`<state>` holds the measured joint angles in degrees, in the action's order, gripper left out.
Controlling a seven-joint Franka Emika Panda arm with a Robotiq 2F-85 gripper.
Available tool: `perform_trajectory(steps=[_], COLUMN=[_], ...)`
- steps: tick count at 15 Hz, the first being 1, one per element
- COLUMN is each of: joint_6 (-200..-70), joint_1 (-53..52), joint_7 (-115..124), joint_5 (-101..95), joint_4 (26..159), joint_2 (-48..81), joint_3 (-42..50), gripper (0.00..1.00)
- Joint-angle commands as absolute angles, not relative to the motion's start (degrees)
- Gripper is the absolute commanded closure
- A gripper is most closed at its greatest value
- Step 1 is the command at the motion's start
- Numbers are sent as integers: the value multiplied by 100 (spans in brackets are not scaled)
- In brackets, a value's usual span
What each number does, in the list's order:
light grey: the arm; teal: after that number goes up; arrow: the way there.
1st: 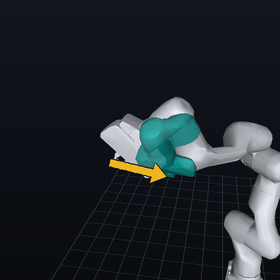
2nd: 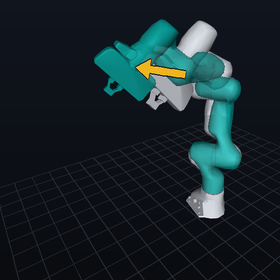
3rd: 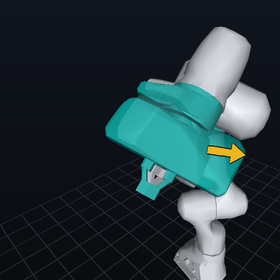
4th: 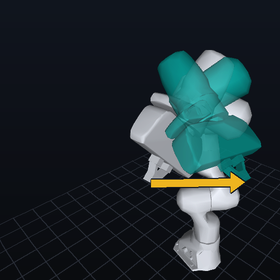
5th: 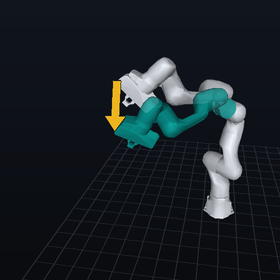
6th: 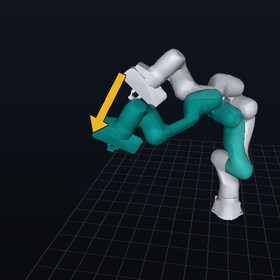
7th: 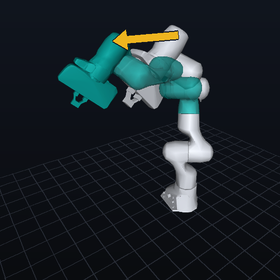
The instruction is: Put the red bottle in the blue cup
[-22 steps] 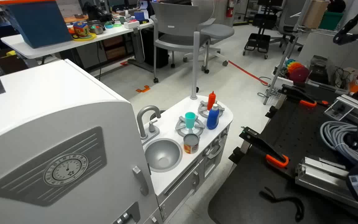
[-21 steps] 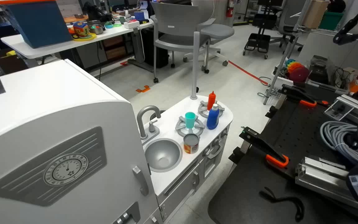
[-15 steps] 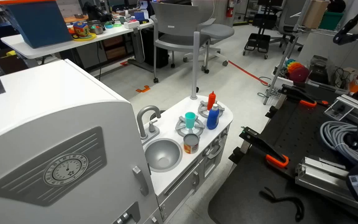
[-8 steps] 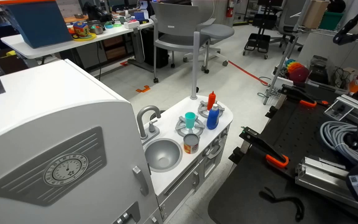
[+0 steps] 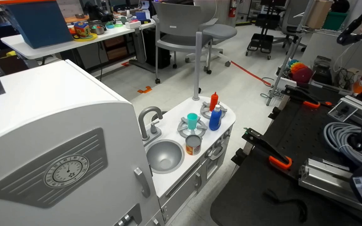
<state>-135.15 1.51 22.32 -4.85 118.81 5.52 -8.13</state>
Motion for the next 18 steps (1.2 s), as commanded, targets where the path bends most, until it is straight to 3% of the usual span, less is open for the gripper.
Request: perform_trajectory(steps=[1, 18], joint_6=[-13349, -12021], joint_1=[-23, -153], joint_7=[2161, 2196], joint_5=[-644, -664], joint_4=[10682, 6601], joint_2=[1737, 6722], joint_3=[-360, 1123], gripper=[0, 0])
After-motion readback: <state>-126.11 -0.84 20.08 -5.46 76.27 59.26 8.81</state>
